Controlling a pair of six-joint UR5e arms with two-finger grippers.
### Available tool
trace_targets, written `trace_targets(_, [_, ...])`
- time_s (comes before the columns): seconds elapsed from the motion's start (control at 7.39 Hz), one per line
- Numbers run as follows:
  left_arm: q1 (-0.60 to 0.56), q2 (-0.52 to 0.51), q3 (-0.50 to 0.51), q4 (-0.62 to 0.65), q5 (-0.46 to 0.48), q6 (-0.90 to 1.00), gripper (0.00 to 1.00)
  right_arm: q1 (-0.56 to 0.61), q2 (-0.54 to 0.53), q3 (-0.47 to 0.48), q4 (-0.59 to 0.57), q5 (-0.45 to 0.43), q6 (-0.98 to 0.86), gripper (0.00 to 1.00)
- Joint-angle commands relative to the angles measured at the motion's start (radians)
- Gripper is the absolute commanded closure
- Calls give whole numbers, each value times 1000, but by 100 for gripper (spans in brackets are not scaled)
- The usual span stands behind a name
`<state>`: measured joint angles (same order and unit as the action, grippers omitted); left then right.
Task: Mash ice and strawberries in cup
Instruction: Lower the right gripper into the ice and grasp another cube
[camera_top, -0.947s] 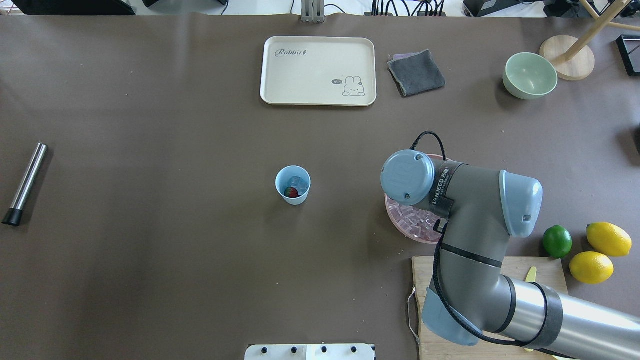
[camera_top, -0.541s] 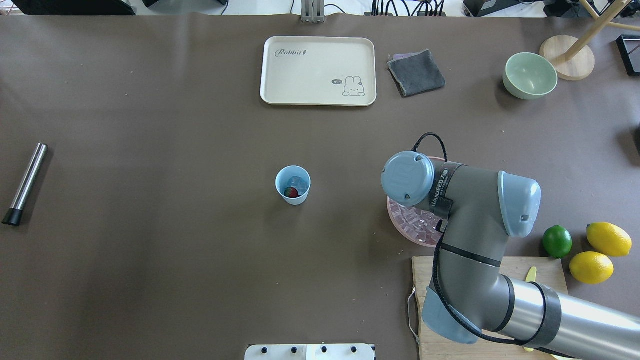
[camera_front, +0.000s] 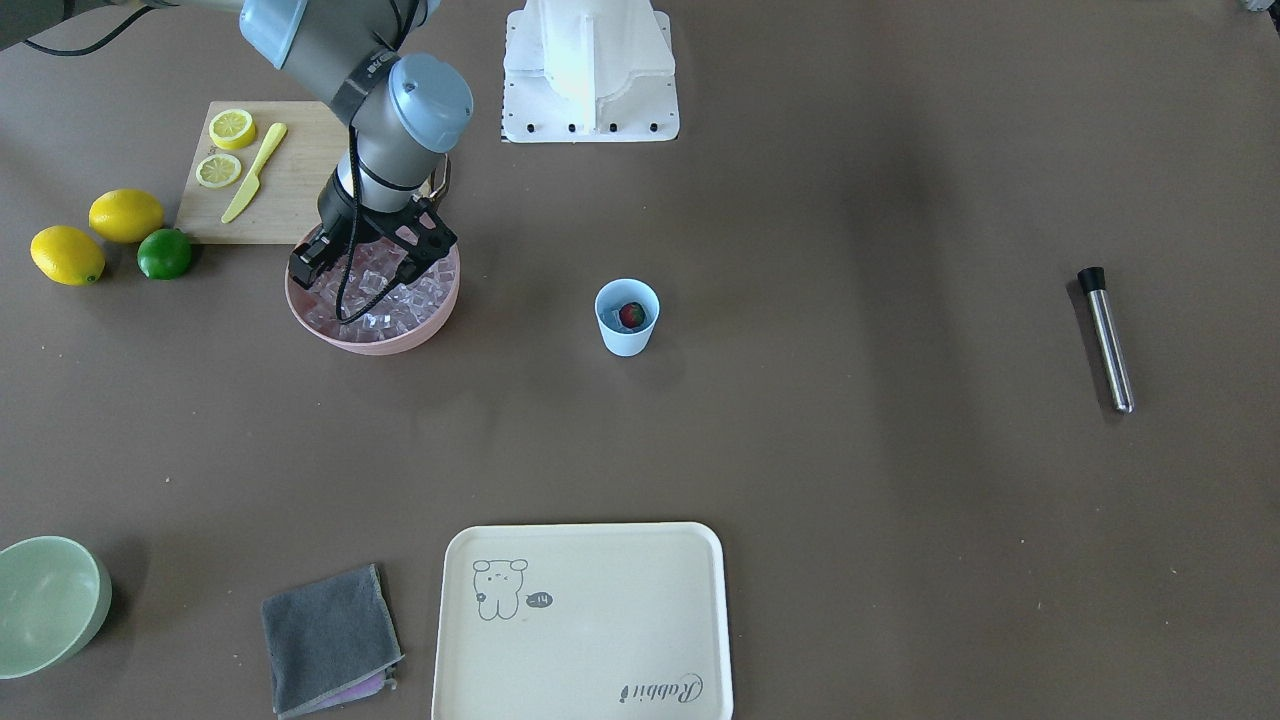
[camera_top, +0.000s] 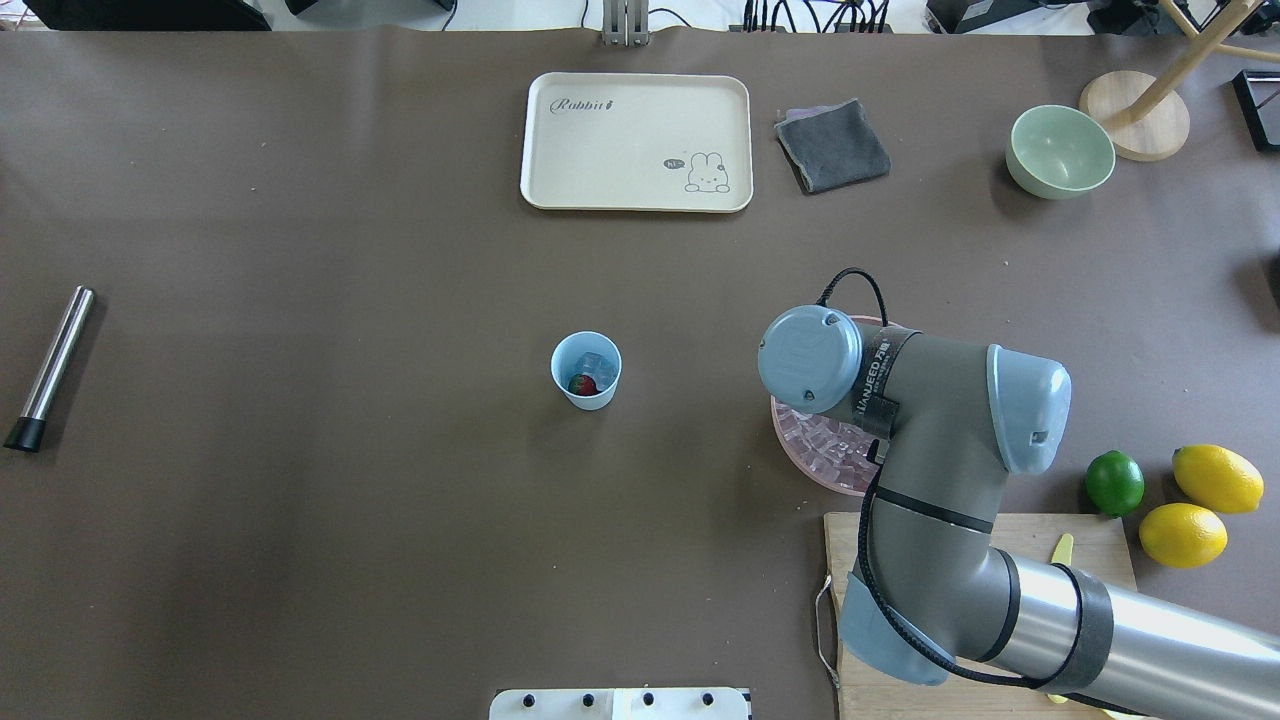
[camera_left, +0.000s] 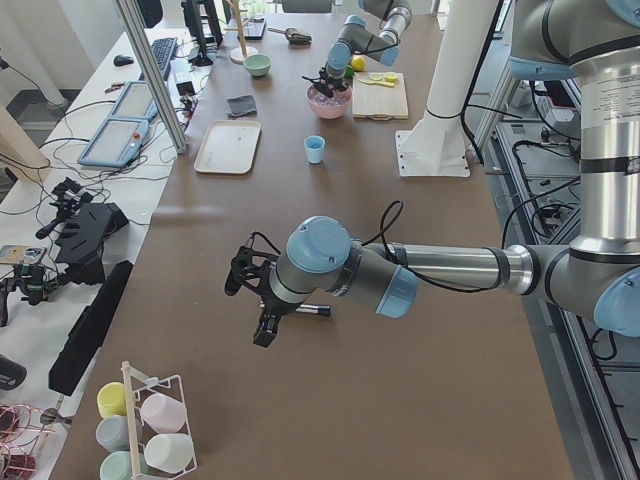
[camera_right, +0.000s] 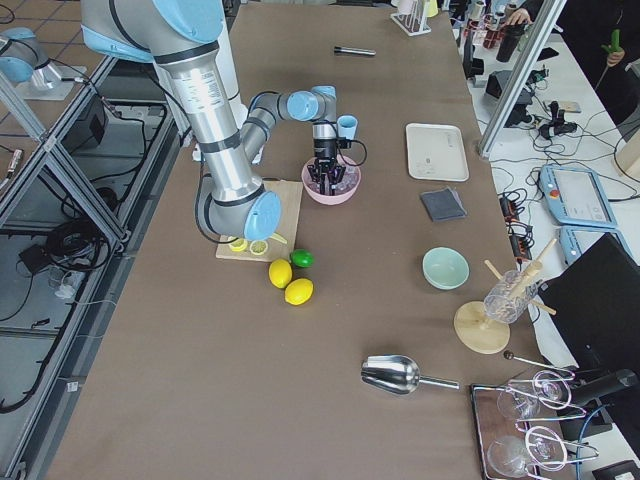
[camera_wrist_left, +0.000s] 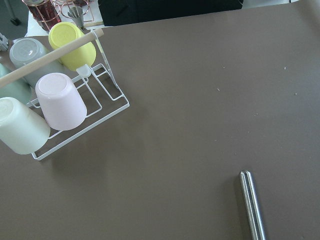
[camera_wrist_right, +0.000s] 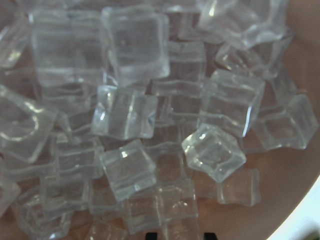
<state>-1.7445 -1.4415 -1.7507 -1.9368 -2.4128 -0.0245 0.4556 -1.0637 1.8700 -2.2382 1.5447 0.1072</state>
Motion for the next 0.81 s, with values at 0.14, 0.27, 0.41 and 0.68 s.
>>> trace_targets(0.14, [-4,1,4,-1,0,0,2,14,8,18,-4,11,-1,66])
trace_targets(0.27, [-4,1,5,-1,0,0,2,27,10,41,-15,23,-1,67])
trace_targets(0.41, [-4,6,5,-1,0,0,2,40,10,57,-24,31,-1,67])
trace_targets(0.68, [-4,6,8,1,0,0,2,70,13,141,-35,89,20,68])
